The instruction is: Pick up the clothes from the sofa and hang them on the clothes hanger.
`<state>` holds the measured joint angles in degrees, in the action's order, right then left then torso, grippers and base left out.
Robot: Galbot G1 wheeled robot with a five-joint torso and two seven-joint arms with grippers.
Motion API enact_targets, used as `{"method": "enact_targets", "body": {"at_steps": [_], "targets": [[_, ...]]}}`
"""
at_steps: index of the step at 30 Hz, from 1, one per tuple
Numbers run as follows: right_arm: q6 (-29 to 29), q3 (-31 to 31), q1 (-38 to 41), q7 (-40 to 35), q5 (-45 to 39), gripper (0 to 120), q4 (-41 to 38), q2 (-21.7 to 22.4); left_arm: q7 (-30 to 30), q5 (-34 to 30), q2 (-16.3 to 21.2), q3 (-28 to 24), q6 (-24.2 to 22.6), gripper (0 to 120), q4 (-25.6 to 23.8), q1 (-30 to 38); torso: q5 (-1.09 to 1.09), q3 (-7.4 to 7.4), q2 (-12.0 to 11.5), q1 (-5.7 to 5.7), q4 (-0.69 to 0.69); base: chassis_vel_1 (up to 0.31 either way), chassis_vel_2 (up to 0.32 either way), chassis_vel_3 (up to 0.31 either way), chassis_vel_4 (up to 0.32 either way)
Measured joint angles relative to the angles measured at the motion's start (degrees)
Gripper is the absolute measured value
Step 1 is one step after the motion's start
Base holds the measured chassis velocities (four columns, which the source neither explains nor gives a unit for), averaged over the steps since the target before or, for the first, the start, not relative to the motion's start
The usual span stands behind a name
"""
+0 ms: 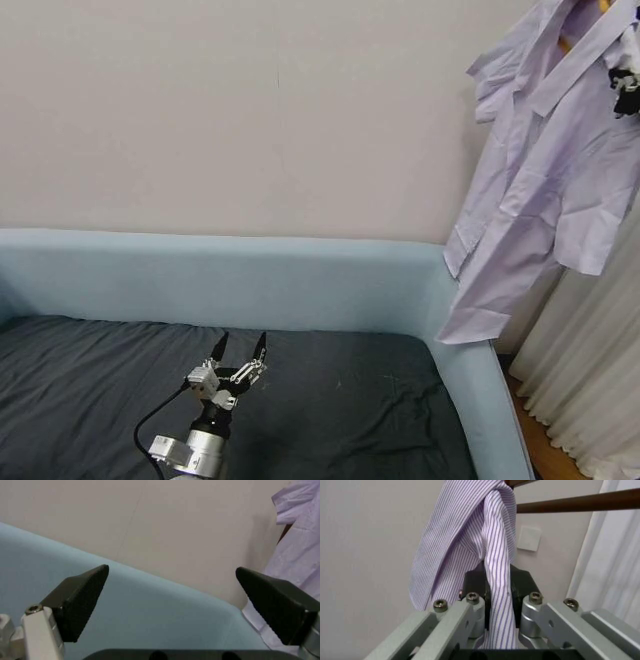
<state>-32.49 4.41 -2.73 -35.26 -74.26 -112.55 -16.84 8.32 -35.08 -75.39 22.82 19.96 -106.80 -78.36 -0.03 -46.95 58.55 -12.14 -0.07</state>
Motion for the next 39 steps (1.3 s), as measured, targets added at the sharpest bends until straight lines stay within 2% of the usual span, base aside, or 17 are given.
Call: {"method": "enact_targets", "body": {"at_steps": [7,18,26,28,36,39], "targets": [[-0.10,-0.38,-1.82,-2.20,-1.81,7,1.08,0.32,-0.48,-0.27,0.38,0.02,-0.01,100,0.14,0.31,0.00,0.00,0.00,0.00,0.01,0.000,0.000,0.000,0.000],[1.19,-3.00,-1.78,-3.81,3.55,7,6.48,-2.04,-0.71,-1.76,1.89,0.82,0.13,100,0.62,0.52,0.00,-0.01,0.00,0.00,0.00,0.000,0.000,0.000,0.000],[5.88,-6.99,-0.91,-2.86,14.95,7,14.62,-8.23,-0.83,-2.72,2.40,1.01,0.20,100,2.13,1.52,0.01,-0.01,0.00,0.00,0.01,0.000,0.000,0.000,0.000],[7.97,-7.82,-0.38,-2.58,18.49,7,17.86,-11.00,-0.92,-2.93,2.55,0.91,0.21,100,3.13,2.06,0.01,-0.02,0.00,0.00,0.01,0.000,0.000,0.000,0.000],[9.93,-9.95,2.22,-1.58,23.37,7,22.59,-14.87,-1.14,-3.16,2.52,0.45,0.12,100,5.05,3.34,-0.01,-0.01,0.00,0.00,0.00,0.000,0.000,0.000,0.000],[11.91,-11.76,4.06,-1.16,27.12,7,26.67,-17.87,-1.34,-3.19,2.05,-0.18,0.03,100,5.75,3.83,-0.01,-0.01,0.00,0.00,-0.01,0.000,0.000,0.000,0.000]]}}
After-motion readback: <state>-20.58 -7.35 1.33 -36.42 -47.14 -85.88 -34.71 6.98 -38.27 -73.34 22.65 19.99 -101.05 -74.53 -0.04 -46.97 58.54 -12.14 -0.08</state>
